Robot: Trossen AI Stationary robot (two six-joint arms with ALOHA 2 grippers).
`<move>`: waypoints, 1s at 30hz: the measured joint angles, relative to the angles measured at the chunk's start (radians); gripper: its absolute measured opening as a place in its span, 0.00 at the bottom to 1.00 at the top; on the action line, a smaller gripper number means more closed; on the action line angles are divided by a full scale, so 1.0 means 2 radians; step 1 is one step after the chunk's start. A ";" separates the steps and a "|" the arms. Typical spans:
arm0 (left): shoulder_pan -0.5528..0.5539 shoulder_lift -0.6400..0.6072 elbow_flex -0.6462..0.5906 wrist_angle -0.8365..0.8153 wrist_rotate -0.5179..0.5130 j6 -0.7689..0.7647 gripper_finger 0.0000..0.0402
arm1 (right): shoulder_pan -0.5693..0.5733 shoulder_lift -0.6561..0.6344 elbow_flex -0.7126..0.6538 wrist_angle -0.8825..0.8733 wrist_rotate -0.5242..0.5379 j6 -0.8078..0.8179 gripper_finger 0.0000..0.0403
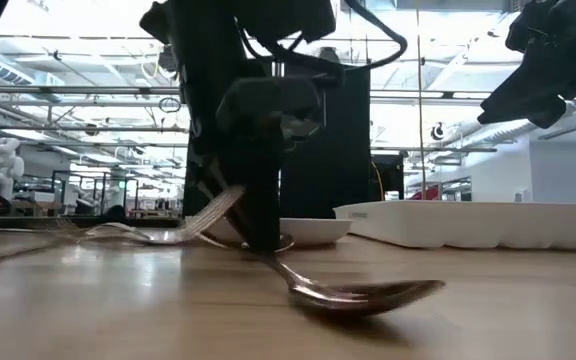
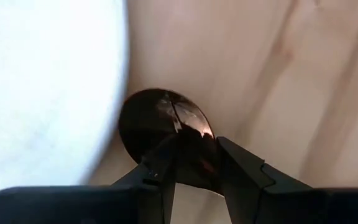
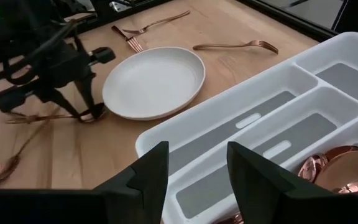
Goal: Sort silverware
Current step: Put the spoon in the silverware tray
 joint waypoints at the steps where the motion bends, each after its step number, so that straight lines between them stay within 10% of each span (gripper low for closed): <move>1: 0.004 0.000 0.002 -0.004 0.000 0.008 0.27 | 0.000 0.000 0.000 0.000 0.000 0.000 0.39; 11: 0.007 0.004 0.108 -0.128 -0.061 0.064 0.27 | 0.000 0.000 0.000 -0.003 0.000 0.001 0.39; 18: -0.018 0.004 0.125 -0.188 -0.022 -0.157 0.27 | 0.000 0.000 0.000 -0.010 0.000 0.000 0.39; 30: -0.029 0.049 0.123 -0.157 -0.006 -0.185 0.27 | 0.000 0.000 0.000 -0.014 -0.011 -0.011 0.39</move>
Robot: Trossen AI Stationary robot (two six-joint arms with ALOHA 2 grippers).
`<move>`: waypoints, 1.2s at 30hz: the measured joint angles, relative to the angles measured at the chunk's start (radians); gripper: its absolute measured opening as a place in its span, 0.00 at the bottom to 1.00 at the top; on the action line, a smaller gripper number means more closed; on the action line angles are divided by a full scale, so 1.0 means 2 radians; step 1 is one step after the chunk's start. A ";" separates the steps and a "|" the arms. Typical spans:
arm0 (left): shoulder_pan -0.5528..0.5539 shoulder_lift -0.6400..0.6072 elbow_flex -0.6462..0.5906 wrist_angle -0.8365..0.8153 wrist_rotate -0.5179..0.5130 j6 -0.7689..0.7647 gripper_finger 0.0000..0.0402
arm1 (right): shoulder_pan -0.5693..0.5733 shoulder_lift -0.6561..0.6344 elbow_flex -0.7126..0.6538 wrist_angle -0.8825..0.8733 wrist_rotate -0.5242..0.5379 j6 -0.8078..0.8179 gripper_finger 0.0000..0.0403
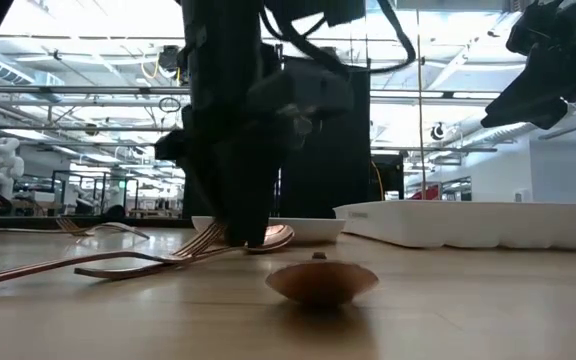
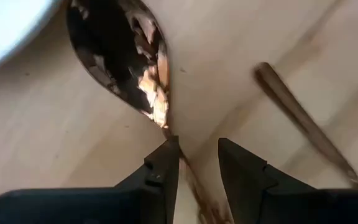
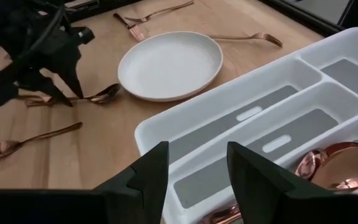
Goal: Sort silverware
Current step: Put the spoon in the silverware tray
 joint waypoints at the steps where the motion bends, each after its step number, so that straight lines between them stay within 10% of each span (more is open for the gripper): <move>1: 0.000 0.002 0.001 0.001 0.001 0.000 0.27 | 0.000 0.001 0.000 0.000 -0.001 0.000 0.39; 31: -0.004 0.045 0.031 -0.010 0.005 0.031 0.27 | 0.000 0.003 0.000 -0.005 -0.002 -0.001 0.39; 36: -0.001 0.042 0.030 -0.013 0.006 0.047 0.09 | 0.000 0.003 0.000 -0.005 -0.002 -0.001 0.39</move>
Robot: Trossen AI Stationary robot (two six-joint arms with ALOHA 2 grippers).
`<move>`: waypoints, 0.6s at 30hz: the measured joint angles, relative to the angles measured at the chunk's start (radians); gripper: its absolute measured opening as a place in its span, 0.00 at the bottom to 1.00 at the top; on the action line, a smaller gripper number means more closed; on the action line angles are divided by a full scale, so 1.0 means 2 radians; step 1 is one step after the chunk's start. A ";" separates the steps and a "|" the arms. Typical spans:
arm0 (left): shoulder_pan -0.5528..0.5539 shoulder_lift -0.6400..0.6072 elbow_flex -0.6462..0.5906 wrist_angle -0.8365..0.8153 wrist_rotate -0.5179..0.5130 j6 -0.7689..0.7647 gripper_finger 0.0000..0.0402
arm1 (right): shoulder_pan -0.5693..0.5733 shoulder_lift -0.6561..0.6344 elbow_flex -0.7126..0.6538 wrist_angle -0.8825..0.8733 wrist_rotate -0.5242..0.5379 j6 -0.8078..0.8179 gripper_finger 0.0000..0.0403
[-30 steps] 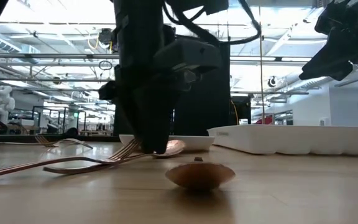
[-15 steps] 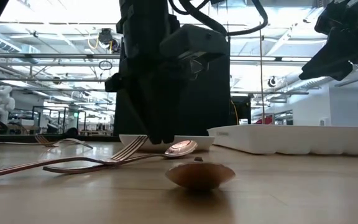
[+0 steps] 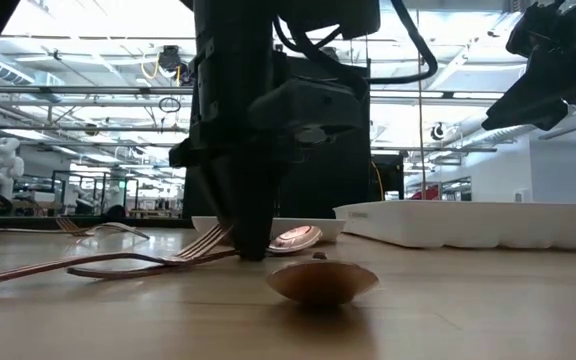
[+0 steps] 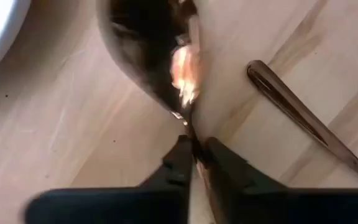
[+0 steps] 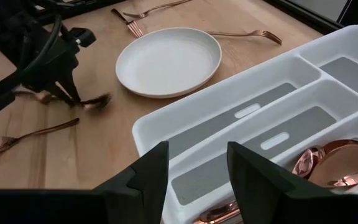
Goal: Sort silverware
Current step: Put the spoon in the silverware tray
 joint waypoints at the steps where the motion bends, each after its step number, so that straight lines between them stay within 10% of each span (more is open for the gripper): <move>1: 0.002 -0.001 0.000 0.001 0.000 0.007 0.05 | 0.000 0.000 0.000 0.000 0.000 0.000 0.39; 18: 0.055 -0.046 0.065 0.144 -0.088 0.071 0.00 | 0.000 0.001 0.000 -0.010 -0.002 0.006 0.39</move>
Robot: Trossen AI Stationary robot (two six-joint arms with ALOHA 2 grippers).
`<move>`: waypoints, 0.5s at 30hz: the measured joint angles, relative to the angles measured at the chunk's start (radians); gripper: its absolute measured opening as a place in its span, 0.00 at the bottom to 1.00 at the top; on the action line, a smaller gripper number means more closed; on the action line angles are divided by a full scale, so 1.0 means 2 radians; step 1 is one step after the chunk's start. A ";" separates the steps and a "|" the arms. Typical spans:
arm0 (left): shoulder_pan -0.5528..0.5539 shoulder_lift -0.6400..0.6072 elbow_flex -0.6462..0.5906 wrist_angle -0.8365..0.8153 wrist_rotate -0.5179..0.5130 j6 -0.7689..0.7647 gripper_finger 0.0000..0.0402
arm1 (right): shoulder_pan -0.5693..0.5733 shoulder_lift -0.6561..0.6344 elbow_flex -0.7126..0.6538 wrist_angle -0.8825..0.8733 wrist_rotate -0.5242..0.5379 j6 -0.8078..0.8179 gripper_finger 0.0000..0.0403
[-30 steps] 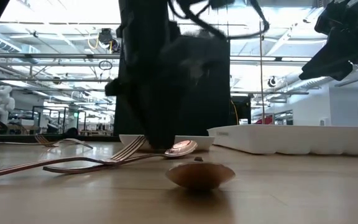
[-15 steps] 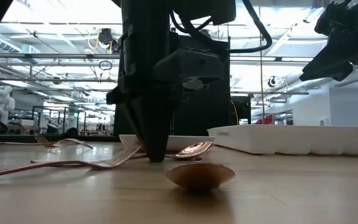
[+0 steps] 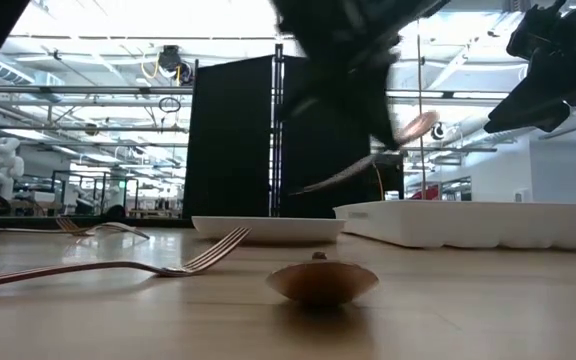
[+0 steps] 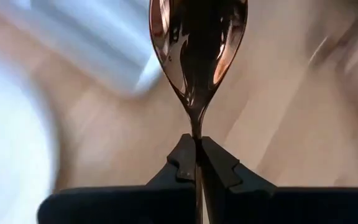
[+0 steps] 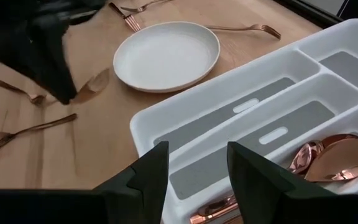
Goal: Sort silverware
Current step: Put the spoon in the silverware tray
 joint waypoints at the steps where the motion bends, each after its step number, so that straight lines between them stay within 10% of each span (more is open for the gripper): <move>1: 0.010 0.000 0.003 0.026 0.007 -0.011 0.00 | 0.000 0.000 0.000 0.000 0.000 0.000 0.39; 15: 0.169 0.066 0.001 0.312 0.083 -0.206 0.00 | 0.000 -0.064 0.000 0.036 0.033 -0.047 0.39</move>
